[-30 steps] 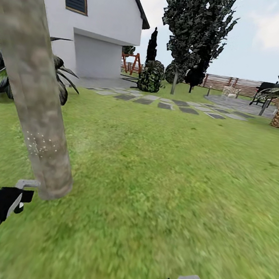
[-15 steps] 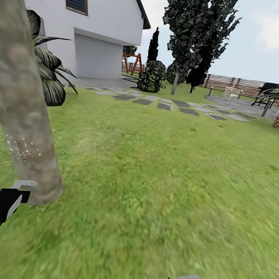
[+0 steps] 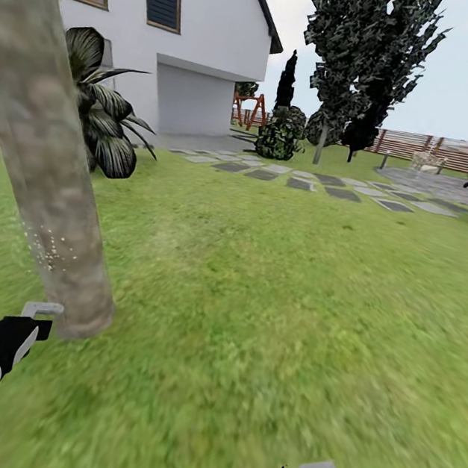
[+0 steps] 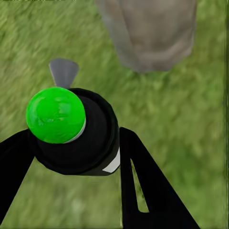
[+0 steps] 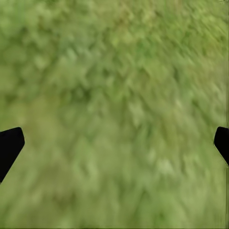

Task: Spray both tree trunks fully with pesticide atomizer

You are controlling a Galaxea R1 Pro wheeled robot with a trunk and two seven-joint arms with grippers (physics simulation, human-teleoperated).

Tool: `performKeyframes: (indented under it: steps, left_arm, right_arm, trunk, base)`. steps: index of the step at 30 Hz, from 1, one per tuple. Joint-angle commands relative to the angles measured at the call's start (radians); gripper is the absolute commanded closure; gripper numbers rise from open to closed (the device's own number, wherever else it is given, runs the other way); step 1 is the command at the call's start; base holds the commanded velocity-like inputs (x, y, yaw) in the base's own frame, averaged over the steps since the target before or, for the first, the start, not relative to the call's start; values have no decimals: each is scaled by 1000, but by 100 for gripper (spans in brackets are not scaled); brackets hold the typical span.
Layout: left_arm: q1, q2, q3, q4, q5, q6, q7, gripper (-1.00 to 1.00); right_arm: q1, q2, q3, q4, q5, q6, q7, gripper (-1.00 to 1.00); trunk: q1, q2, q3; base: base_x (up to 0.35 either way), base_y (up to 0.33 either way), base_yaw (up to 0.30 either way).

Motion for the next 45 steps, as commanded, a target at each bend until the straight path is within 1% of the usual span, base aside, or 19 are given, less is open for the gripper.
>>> performKeyframes:
  steps: [1, 17, 32, 45]
  left_arm:
    - [-1, -1, 4, -2, -3, 4, 0, 100]
    - [-1, 1, 6, -2, -5, 4, 0, 100]
    - [-1, 2, 7, -2, -8, 4, 0, 100]
    - [-1, 4, 7, -2, -8, 4, 0, 100]
  right_arm:
    - [-1, 0, 8, 1, 6, 1, -10, -100]
    - [-1, 1, 8, 0, 6, 1, -10, -100]
    - [-1, 1, 8, 0, 6, 1, -10, -100]
    - [-1, 1, 8, 1, 6, 2, -10, -100]
  trunk:
    - [0, 0, -1]
    - [0, 0, -1]
    - [0, 0, -1]
    - [0, 0, -1]
  base:
    - [210, -221, 6]
    - [184, -223, 7]
    - [168, -230, 255]
    - [146, -240, 13]
